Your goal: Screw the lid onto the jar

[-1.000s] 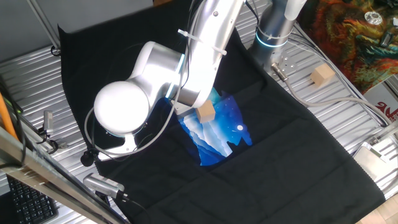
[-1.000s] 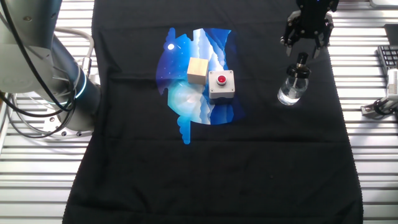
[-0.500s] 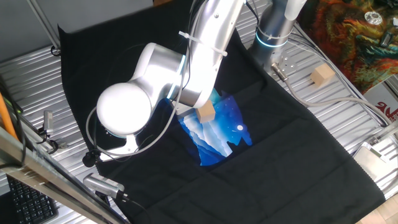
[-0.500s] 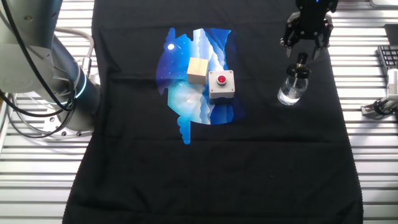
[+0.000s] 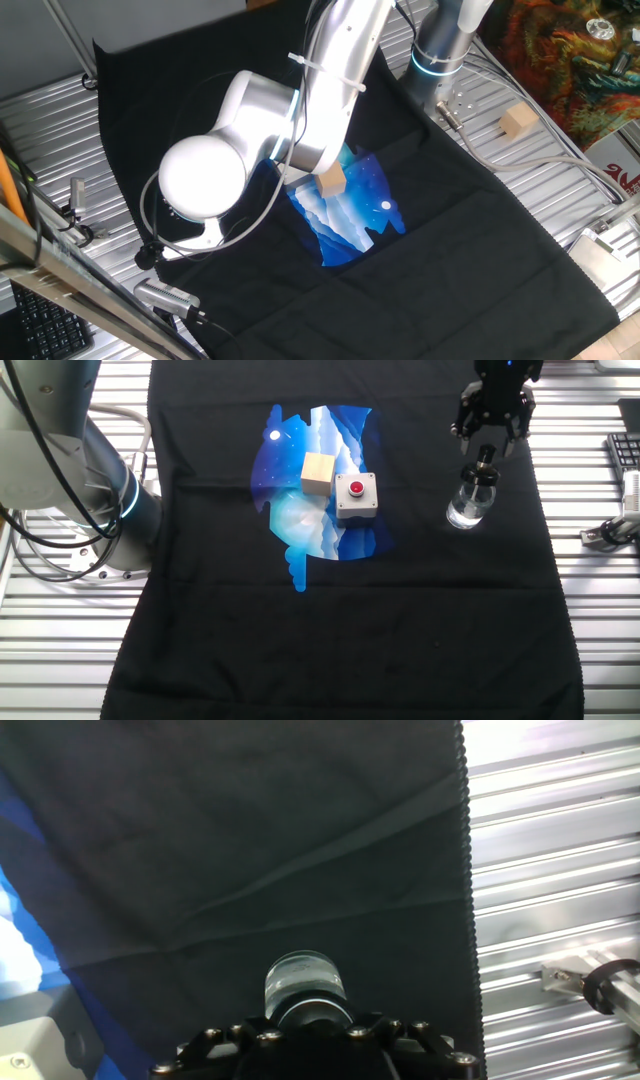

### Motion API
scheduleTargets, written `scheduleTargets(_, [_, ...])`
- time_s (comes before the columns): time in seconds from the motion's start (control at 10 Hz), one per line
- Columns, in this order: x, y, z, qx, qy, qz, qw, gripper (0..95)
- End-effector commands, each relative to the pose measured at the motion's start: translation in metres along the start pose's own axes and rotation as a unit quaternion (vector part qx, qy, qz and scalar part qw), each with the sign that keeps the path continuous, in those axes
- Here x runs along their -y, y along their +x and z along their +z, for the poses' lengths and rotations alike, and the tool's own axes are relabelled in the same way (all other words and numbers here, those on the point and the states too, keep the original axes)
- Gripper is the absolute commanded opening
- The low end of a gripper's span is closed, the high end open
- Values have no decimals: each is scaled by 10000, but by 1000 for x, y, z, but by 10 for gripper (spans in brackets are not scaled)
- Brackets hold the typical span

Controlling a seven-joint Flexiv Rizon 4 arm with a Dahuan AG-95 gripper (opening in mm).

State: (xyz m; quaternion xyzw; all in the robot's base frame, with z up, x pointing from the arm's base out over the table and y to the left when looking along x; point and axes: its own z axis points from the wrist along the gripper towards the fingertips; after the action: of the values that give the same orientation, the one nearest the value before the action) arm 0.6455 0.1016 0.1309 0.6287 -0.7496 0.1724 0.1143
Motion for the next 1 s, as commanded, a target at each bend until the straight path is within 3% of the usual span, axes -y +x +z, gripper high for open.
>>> scheduleTargets(0.1, [0,1,0,-11,11,-4,10000,380])
scheduleTargets(0.7, [-1,5,-2,14,32,3,10000,380])
scheduleTargets(0.8, [-1,5,-2,23,33,18,10000,190])
scheduleTargets(0.9, [-1,5,-2,28,37,30,10000,190])
scheduleTargets(1.0, [-1,5,-2,29,41,54,10000,0])
